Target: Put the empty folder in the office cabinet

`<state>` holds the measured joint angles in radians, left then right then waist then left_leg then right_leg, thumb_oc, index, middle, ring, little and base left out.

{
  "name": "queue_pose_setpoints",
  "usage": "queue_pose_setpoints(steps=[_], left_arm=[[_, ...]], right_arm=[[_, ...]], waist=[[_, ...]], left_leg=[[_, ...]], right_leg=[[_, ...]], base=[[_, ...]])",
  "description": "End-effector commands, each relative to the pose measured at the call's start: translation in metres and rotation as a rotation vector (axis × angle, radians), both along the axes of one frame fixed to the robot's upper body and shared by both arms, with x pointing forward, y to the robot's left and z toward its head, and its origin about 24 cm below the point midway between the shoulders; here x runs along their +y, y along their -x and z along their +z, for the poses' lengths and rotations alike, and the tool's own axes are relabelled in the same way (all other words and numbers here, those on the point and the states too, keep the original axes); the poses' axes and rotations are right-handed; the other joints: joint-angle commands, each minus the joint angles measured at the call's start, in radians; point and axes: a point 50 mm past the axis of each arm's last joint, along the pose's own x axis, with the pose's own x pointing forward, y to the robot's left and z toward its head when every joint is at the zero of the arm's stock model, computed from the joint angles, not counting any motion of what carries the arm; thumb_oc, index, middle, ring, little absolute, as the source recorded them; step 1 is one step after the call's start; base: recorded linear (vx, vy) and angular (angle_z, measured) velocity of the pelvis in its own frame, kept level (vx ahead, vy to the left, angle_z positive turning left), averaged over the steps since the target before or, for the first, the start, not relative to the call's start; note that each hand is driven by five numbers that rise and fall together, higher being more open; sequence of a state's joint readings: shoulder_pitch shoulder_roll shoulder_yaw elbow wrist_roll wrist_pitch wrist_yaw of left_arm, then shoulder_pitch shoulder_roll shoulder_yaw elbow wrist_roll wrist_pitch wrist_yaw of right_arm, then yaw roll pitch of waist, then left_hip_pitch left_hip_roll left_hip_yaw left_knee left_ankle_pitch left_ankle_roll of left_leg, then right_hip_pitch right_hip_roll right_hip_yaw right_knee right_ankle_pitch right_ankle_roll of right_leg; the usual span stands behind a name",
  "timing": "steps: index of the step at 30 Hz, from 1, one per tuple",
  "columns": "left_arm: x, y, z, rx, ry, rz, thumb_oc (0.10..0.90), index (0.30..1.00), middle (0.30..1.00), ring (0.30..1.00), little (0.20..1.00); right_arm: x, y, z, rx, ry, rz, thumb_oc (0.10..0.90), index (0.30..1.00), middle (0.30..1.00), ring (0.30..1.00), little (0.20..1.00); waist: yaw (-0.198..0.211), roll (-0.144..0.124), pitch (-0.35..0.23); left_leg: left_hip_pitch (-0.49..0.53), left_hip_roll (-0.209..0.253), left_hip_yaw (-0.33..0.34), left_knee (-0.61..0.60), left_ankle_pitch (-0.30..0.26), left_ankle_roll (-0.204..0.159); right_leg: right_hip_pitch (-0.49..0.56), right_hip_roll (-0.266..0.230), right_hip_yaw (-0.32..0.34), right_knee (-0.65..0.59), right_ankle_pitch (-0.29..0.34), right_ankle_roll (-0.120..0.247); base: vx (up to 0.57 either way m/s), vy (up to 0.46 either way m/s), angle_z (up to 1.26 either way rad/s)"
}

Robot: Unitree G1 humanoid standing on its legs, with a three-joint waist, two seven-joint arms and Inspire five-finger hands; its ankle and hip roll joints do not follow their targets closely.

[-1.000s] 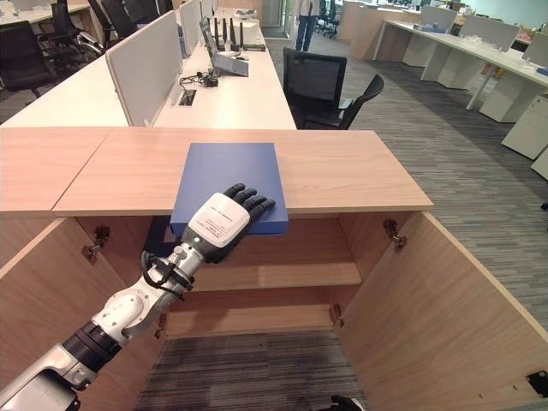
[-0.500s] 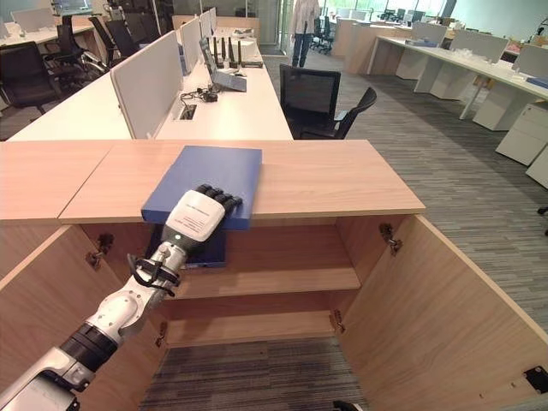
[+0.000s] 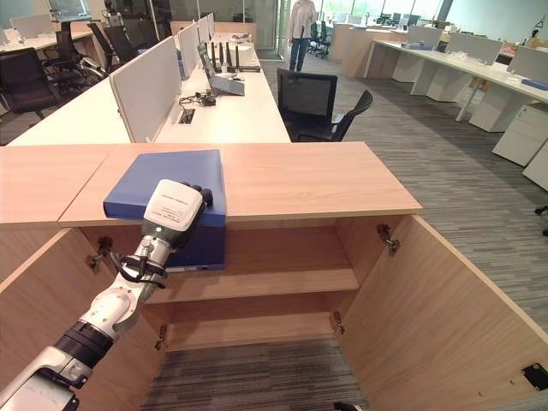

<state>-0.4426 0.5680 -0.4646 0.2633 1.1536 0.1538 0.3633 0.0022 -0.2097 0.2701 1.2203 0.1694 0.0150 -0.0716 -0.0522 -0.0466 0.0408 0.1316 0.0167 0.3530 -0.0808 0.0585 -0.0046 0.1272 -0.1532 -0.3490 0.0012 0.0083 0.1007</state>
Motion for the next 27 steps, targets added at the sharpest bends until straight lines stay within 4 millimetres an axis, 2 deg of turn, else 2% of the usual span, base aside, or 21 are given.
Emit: queue_pose_setpoints(steps=[1,5,7,8,9,10,13,14,15,16,19,20,22,23,24,26,27], left_arm=[[0.031,-0.018,0.032,-0.083,0.054,0.156,0.400,0.300,0.300,0.300,0.300],[0.032,-0.015,0.035,-0.094,0.089,0.149,0.400,0.300,0.300,0.300,0.300],[0.025,-0.012,0.042,-0.112,0.157,0.097,0.400,0.300,0.300,0.300,0.300],[0.009,-0.003,0.052,-0.115,0.271,-0.022,0.400,0.300,0.300,0.300,0.300],[0.010,-0.002,0.053,-0.113,0.273,-0.022,0.400,0.300,0.300,0.300,0.300],[-0.003,0.013,0.058,-0.067,0.456,-0.151,0.400,0.300,0.300,0.300,0.300],[-0.010,0.026,0.060,-0.008,0.621,-0.253,0.400,0.300,0.300,0.300,0.300],[-0.014,0.032,0.060,0.034,0.711,-0.306,0.400,0.300,0.300,0.300,0.300],[-0.024,0.040,0.063,0.127,0.905,-0.439,0.400,0.300,0.300,0.300,0.300],[-0.023,0.041,0.064,0.129,0.909,-0.440,0.400,0.300,0.300,0.300,0.300],[-0.034,0.058,0.074,0.297,1.197,-0.705,0.400,0.300,0.300,0.300,0.300],[-0.038,0.070,0.076,0.439,1.381,-0.866,0.400,0.300,0.300,0.300,0.300],[-0.038,0.075,0.076,0.493,1.443,-0.922,0.400,0.300,0.300,0.300,0.300],[-0.041,0.077,0.072,0.568,1.530,-0.970,0.400,0.300,0.300,0.300,0.300],[-0.047,0.084,0.070,0.689,1.647,-1.076,0.400,0.300,0.300,0.300,0.300],[-0.045,0.091,0.067,0.763,1.719,-1.118,0.400,0.300,0.300,0.300,0.300],[-0.045,0.091,0.067,0.763,1.719,-1.117,0.400,0.300,0.300,0.300,0.300]], right_arm=[[-0.006,0.009,-0.001,0.048,0.029,0.061,0.800,0.900,0.900,0.900,0.900],[-0.006,0.010,-0.001,0.048,0.026,0.063,0.800,0.900,0.900,0.900,0.900],[-0.006,0.010,-0.001,0.044,0.027,0.058,0.800,0.900,0.900,0.900,0.900],[-0.005,0.010,-0.001,0.040,0.021,0.040,0.800,0.900,0.900,0.900,0.900],[-0.005,0.010,-0.001,0.039,0.021,0.041,0.800,0.900,0.900,0.900,0.900],[-0.003,0.011,-0.002,0.042,0.012,0.017,0.800,0.900,0.900,0.900,0.900],[-0.003,0.014,-0.003,0.051,0.005,0.004,0.800,0.900,0.900,0.900,0.900],[-0.004,0.015,-0.003,0.059,0.005,-0.001,0.800,0.900,0.900,0.900,0.900],[-0.003,0.016,-0.003,0.065,-0.005,-0.005,0.800,0.900,0.900,0.900,0.900],[-0.003,0.016,-0.003,0.065,-0.005,-0.004,0.800,0.900,0.900,0.900,0.900],[-0.002,0.014,-0.003,0.059,-0.028,0.014,0.800,0.900,0.900,0.900,0.900],[-0.001,0.010,-0.002,0.041,-0.047,0.017,0.800,0.900,0.900,0.900,0.900],[0.003,0.008,-0.002,0.033,-0.061,0.020,0.800,0.900,0.900,0.900,0.900],[0.012,0.004,-0.004,0.024,-0.086,-0.009,0.800,0.900,0.900,0.900,0.900],[0.020,0.000,-0.005,0.038,-0.099,0.032,0.800,0.900,0.900,0.900,0.900],[0.025,-0.014,-0.001,-0.027,-0.122,0.048,0.800,0.900,0.900,0.900,0.900],[0.025,-0.014,-0.001,-0.026,-0.123,0.049,0.800,0.900,0.900,0.900,0.900]], waist=[[0.011,-0.039,0.007],[0.012,-0.040,0.004],[0.014,-0.039,0.006],[0.020,-0.035,0.009],[0.018,-0.039,0.009],[0.023,-0.038,0.011],[0.026,-0.039,0.012],[0.029,-0.035,0.014],[0.029,-0.034,0.013],[0.029,-0.034,0.013],[0.027,-0.022,0.014],[0.029,-0.012,0.015],[0.029,-0.014,0.013],[0.033,-0.010,0.013],[0.039,-0.003,0.014],[0.041,0.002,0.021],[0.040,-0.002,0.019]], left_leg=[[0.126,-0.050,-0.072,-0.006,-0.193,0.014],[0.126,-0.050,-0.072,-0.006,-0.192,0.013],[0.128,-0.047,-0.073,-0.006,-0.194,0.012],[0.130,-0.043,-0.077,-0.006,-0.199,0.012],[0.127,-0.046,-0.076,-0.006,-0.192,0.012],[0.126,-0.045,-0.080,-0.006,-0.190,0.012],[0.122,-0.046,-0.084,-0.006,-0.186,0.013],[0.125,-0.045,-0.084,-0.006,-0.188,0.013],[0.123,-0.045,-0.084,-0.006,-0.184,0.013],[0.122,-0.045,-0.084,-0.006,-0.184,0.013],[0.124,-0.045,-0.081,-0.006,-0.185,0.012],[0.128,-0.043,-0.082,-0.006,-0.191,0.012],[0.126,-0.048,-0.083,-0.006,-0.185,0.012],[0.128,-0.048,-0.083,-0.006,-0.186,0.013],[0.135,-0.049,-0.083,-0.006,-0.189,0.012],[0.140,-0.046,-0.084,-0.006,-0.194,0.011],[0.136,-0.050,-0.085,-0.006,-0.189,0.011]], right_leg=[[-0.115,0.008,-0.034,-0.078,0.188,0.043],[-0.115,0.010,-0.033,-0.078,0.187,0.042],[-0.112,0.013,-0.034,-0.079,0.185,0.042],[-0.109,0.016,-0.035,-0.077,0.180,0.044],[-0.112,0.013,-0.035,-0.079,0.185,0.042],[-0.111,0.012,-0.037,-0.080,0.187,0.041],[-0.111,0.009,-0.040,-0.081,0.188,0.039],[-0.109,0.010,-0.042,-0.080,0.188,0.039],[-0.110,0.008,-0.043,-0.081,0.190,0.038],[-0.111,0.008,-0.043,-0.081,0.190,0.038],[-0.110,0.007,-0.042,-0.082,0.194,0.040],[-0.107,0.009,-0.044,-0.081,0.194,0.043],[-0.109,0.004,-0.044,-0.083,0.198,0.041],[-0.106,0.003,-0.046,-0.083,0.198,0.041],[-0.099,-0.001,-0.047,-0.084,0.198,0.042],[-0.094,0.002,-0.044,-0.082,0.195,0.044],[-0.097,-0.001,-0.044,-0.084,0.198,0.042]], base=[[0.00,0.000,0.00],[0.00,0.000,0.00],[0.00,0.000,0.00],[0.00,0.000,0.00],[0.01,-0.004,-0.04],[0.00,0.000,0.00],[-0.01,-0.001,0.01],[0.00,0.006,0.08],[0.00,0.007,0.10],[0.01,0.012,0.12],[0.01,0.031,0.06],[0.02,0.038,-0.02],[0.00,0.000,0.00],[0.00,0.000,0.00],[0.04,0.038,-0.02],[0.01,0.019,-0.06],[-0.02,0.002,-0.10]])
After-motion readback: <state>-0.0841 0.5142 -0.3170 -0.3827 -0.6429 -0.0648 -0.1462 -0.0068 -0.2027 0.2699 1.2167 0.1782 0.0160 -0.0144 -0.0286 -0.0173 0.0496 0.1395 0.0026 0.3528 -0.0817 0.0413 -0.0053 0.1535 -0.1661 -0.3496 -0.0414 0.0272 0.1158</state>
